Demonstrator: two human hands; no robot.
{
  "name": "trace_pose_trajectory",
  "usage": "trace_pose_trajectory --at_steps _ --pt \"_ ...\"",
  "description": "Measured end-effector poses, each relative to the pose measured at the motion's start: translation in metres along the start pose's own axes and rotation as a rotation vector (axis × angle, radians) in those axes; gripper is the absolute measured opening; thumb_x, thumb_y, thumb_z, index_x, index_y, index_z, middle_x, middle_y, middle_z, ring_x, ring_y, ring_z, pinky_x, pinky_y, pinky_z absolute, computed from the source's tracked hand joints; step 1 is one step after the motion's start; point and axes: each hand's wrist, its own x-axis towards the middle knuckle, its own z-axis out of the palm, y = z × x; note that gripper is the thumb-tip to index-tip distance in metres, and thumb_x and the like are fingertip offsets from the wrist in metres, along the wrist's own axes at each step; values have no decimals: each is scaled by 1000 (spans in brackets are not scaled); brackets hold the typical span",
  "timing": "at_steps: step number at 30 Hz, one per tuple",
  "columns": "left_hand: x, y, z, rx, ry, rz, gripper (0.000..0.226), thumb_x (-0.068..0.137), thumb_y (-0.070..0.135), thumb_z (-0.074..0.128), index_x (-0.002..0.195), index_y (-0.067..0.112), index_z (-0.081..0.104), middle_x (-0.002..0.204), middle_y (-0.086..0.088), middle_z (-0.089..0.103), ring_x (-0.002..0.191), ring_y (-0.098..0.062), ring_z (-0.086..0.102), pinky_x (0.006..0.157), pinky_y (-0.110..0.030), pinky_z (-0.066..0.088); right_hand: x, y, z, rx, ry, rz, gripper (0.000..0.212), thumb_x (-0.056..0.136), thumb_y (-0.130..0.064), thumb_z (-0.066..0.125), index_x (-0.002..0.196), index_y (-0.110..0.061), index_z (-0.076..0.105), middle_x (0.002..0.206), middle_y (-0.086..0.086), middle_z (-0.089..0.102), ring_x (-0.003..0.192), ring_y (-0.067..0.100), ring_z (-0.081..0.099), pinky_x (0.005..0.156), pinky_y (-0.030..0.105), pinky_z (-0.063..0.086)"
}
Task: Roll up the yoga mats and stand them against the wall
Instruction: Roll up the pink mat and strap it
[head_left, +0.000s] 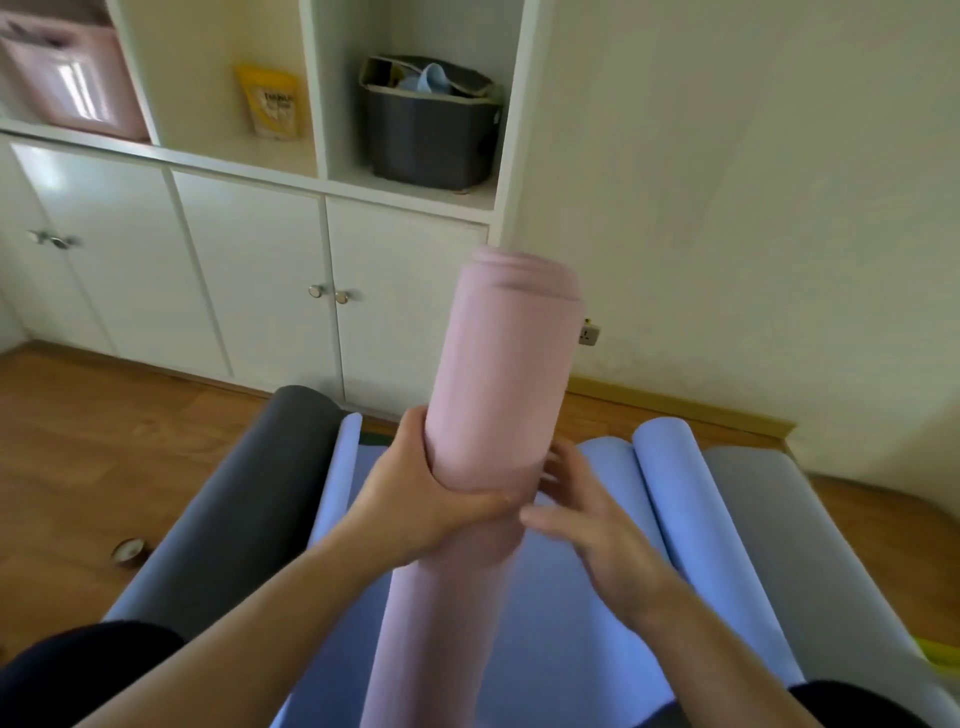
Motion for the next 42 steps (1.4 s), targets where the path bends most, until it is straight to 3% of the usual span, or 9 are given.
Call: trace_pose_trajectory --at_steps 2,6,13,19,24,31,35,38,42 --pt "-16 -6 9 41 -70 3 106 46 57 104 132 48 43 117 25 65 101 4 66 77 -27 62 -10 -12 -3 51 86 -102 82 82 -38 83 152 -41 42 141 -19 63 132 8 60 103 36 55" --pt "-45 -18 20 192 -169 55 109 45 65 99 134 46 39 121 24 60 103 2 64 77 -25 61 -31 -10 1 -63 209 -168 100 75 -24 98 150 -44 36 135 -30 60 124 2 63 92 28 59" --pt "-69 -21 8 155 -310 126 120 50 51 105 146 50 33 134 26 58 120 4 60 91 -27 59 -68 16 13 -270 103 -47 115 54 -32 107 137 -65 36 131 -34 61 120 2 63 89 35 62" --pt "-71 -30 12 172 -344 133 125 54 52 104 149 50 24 138 26 52 126 -2 56 100 -36 59 -66 21 8 -307 34 27 135 50 -28 106 154 -59 26 131 -33 61 121 3 61 96 38 61" --pt "-74 -32 10 181 -351 170 123 55 47 104 148 46 25 136 25 52 124 -4 58 93 -34 61 -72 6 1 -350 -8 -109 117 74 -19 98 160 -43 23 148 -25 52 138 8 53 112 42 51" --pt "-83 -20 4 138 -295 212 116 58 42 104 148 45 30 136 27 53 126 -1 57 96 -23 57 -70 -17 5 -475 59 -316 113 76 -20 96 166 -28 28 159 -13 45 151 16 40 120 44 42" --pt "-82 -1 0 52 -183 351 116 57 33 106 150 31 38 140 24 55 133 -4 54 105 -18 48 -73 -25 9 -561 7 -263 114 77 -32 93 167 -27 24 159 -21 37 151 3 34 121 24 35" --pt "-84 7 -2 74 -168 344 111 57 34 106 147 37 41 137 22 58 128 -3 57 103 -28 53 -69 -48 3 -593 -76 -189 97 84 -52 77 166 -27 32 156 -22 40 147 -2 37 120 23 34" --pt "-86 9 1 115 -180 321 112 56 37 104 145 47 36 135 25 57 127 1 56 102 -28 53 -42 -99 6 -641 102 -189 62 102 -56 51 159 -34 45 157 -22 43 145 -3 39 124 35 31"
